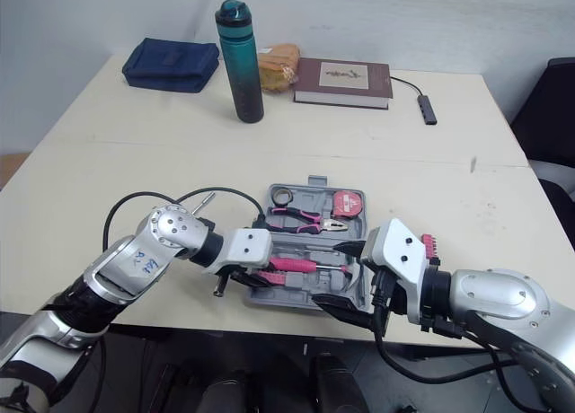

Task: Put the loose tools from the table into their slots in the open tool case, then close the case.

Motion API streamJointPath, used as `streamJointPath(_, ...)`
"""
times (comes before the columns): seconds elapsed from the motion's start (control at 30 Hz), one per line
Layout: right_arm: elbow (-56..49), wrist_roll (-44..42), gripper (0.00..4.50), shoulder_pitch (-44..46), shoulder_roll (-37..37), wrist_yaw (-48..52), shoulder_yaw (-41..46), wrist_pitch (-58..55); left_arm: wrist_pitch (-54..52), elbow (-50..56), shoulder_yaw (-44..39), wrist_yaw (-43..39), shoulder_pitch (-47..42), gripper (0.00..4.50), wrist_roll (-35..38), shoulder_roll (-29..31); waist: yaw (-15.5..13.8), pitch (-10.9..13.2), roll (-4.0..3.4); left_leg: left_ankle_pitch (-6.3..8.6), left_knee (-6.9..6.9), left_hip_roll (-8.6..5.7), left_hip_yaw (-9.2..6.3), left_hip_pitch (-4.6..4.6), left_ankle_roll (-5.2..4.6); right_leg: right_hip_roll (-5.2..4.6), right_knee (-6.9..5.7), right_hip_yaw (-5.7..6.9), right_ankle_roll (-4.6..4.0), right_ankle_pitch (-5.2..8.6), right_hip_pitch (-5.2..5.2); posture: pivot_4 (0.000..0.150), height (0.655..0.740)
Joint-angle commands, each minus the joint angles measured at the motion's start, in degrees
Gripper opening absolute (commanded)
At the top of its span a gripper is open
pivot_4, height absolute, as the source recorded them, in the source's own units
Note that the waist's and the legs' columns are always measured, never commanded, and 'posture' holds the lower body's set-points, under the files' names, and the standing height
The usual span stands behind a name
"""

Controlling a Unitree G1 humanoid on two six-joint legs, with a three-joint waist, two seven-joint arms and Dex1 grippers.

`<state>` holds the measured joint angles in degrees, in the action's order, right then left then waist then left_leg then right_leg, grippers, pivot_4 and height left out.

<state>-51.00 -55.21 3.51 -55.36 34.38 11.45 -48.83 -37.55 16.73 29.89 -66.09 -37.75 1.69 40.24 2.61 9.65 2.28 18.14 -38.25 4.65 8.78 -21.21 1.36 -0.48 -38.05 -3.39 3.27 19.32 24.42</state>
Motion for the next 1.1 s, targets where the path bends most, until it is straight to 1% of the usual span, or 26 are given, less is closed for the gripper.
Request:
streamJointPath(0.03,-0.87,0.07,4.50,0.17,-0.36,0.47,0.39,0.97,0.43,-0.81,0.23,0.82,0.21,0.67,-0.85,-0.68,-0.28,0.00,0.00,0.00,-0.01,-0.01,0.00,0.00,0.00,-0.01,0.00,0.00,0.00,0.00,0.00,0.150,0.7377)
streamJointPath(0.1,-0.86,0.27,4.50,-0.02,-0.41,0.56,0.53,1.05,-0.86,-0.35,-0.38,-0.35,0.37,1.69,-0.06,0.40,-0.59,0.00,0.00,0.00,-0.02,-0.01,0.00,0.00,-0.01,-0.01,0.00,0.00,0.01,0.00,0.00,0.150,0.7377)
streamJointPath(0.13,-0.92,0.37,4.50,-0.27,-0.41,0.65,0.69,1.15,-1.93,0.31,-0.95,-1.05,0.44,2.05,0.65,1.10,-0.70,0.00,0.00,0.00,-0.02,-0.01,0.00,0.00,-0.01,0.00,0.00,0.00,0.01,0.00,0.00,0.150,0.7377)
streamJointPath(0.23,-1.30,0.27,4.50,-0.95,-0.24,0.67,0.94,1.33,-3.70,1.26,-2.91,-2.07,0.10,3.34,2.28,2.77,-0.69,-0.01,-0.01,0.00,-0.01,0.00,-0.02,0.01,-0.01,0.01,-0.02,0.01,0.00,0.00,-0.01,0.150,0.7377)
streamJointPath(0.33,-1.61,0.56,4.50,-1.51,-0.08,0.64,0.56,1.55,-3.33,0.53,-5.94,-3.35,-0.47,3.34,4.55,4.17,-0.60,-0.02,-0.01,-0.01,-0.01,0.01,-0.02,0.04,0.00,0.03,-0.06,0.00,0.00,0.00,-0.01,0.150,0.7377)
streamJointPath(0.43,-1.64,1.07,4.50,-1.98,0.04,0.63,0.34,1.91,-0.76,-1.01,-9.26,-4.56,-0.05,3.34,7.76,3.74,-0.73,-0.01,-0.01,-0.01,-0.02,0.01,-0.03,0.03,0.01,0.03,-0.09,0.01,-0.01,0.00,0.00,0.150,0.7377)
streamJointPath(0.53,-1.34,1.63,4.50,-2.09,0.22,0.73,0.14,2.36,10.23,-7.92,-13.46,-6.33,1.18,3.34,10.81,1.07,-0.88,-0.01,-0.01,-0.01,-0.03,0.00,-0.03,0.02,0.01,0.00,-0.06,0.02,-0.01,0.00,0.00,0.150,0.7377)
streamJointPath(0.57,-1.19,1.82,4.50,-1.99,0.21,0.75,0.00,2.51,13.05,-9.86,-14.48,-7.01,1.60,3.09,11.78,0.12,-0.90,-0.01,-0.01,-0.01,-0.04,0.00,-0.03,0.00,0.00,0.00,-0.06,0.04,-0.01,0.00,0.00,0.150,0.7377)
streamJointPath(0.63,-0.84,2.18,4.50,-1.64,0.15,0.80,-0.29,2.73,15.46,-12.73,-15.42,-7.37,1.87,2.53,12.75,-1.60,-0.86,-0.01,-0.01,-0.01,-0.04,-0.01,-0.03,0.00,0.00,0.00,-0.05,0.04,0.00,0.00,0.00,0.150,0.7377)
streamJointPath(0.8,-0.11,2.92,4.50,-0.81,0.61,0.43,-0.75,2.89,18.50,-14.31,-14.58,-8.81,2.80,0.31,12.93,-3.20,-0.81,-0.01,-0.01,-0.01,-0.04,0.00,-0.03,0.00,0.00,0.01,-0.06,0.04,0.00,0.00,0.00,0.150,0.7377)
streamJointPath(0.83,-0.07,2.93,4.50,-0.74,0.70,0.30,-0.81,2.90,18.68,-14.26,-14.44,-8.84,2.94,0.11,12.89,-3.42,-0.82,-0.01,-0.01,-0.01,-0.04,0.00,-0.03,0.00,0.00,0.01,-0.06,0.04,0.00,0.00,0.00,0.150,0.7377)
streamJointPath(1.0,-0.18,3.15,4.50,-0.77,0.97,-0.14,-1.35,2.84,19.46,-14.59,-13.04,-8.96,3.80,0.11,11.35,-3.57,-0.79,-0.01,-0.01,-0.01,-0.04,0.00,-0.03,0.00,0.00,0.01,-0.07,0.04,0.00,0.00,0.00,0.150,0.7377)
streamJointPath(1.1,0.04,3.68,4.50,-0.67,0.91,-0.34,-1.39,2.91,22.21,-15.33,-11.33,-8.81,4.57,0.11,8.62,-2.98,-0.78,-0.01,-0.01,-0.01,-0.04,0.00,-0.03,0.00,0.00,0.01,-0.07,0.04,0.00,0.00,0.00,0.150,0.7377)
